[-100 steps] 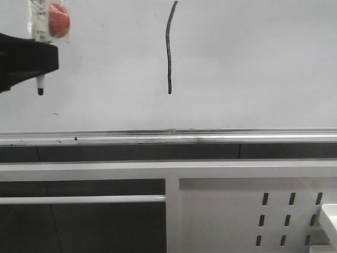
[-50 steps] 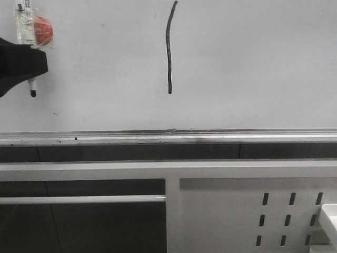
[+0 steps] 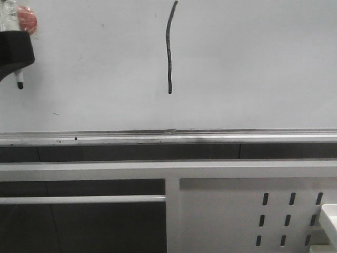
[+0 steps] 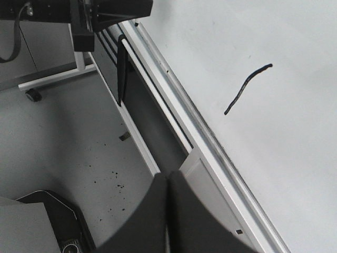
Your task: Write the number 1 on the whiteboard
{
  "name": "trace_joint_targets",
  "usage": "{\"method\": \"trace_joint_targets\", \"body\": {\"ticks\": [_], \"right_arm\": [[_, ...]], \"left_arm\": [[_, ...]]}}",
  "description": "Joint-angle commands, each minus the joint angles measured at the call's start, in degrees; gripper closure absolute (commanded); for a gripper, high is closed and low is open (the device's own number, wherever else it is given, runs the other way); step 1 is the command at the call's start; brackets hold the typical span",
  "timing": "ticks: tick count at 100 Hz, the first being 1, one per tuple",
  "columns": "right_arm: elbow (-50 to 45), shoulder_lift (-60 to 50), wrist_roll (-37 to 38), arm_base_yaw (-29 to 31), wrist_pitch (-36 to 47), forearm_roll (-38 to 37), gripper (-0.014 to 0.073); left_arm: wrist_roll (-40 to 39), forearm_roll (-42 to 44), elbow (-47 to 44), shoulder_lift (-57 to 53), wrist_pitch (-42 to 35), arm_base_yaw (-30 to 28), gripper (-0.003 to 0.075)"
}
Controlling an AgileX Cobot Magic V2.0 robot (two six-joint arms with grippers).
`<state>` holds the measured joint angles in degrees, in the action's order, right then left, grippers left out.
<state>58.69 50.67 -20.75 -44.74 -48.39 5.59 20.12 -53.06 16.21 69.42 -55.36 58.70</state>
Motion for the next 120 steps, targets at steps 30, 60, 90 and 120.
{"method": "trace_joint_targets", "body": {"ticks": [30,60,90,120], "right_arm": [[1.3,-0.4,0.0,0.3,5.1,-0.6,0.0663],[1.3,0.2,0.0,0.3,5.0,-0.8,0.0663],[1.3,1.8,0.0,0.3,4.7,-0.8,0.0663],[1.3,1.8,0.0,0.3,4.7,-0.9,0.0663]], "left_arm": [[1.0,2.7,1.5,-0.6,0.7,0.5,0.0740],[1.0,2.7,4.1,3.0,1.8,-0.6,0.0740],[1.0,2.7,7.2,6.5,1.3,-2.6,0.0740],[1.0,3.8,7.2,7.1,-1.5,-4.7,0.0740]]}}
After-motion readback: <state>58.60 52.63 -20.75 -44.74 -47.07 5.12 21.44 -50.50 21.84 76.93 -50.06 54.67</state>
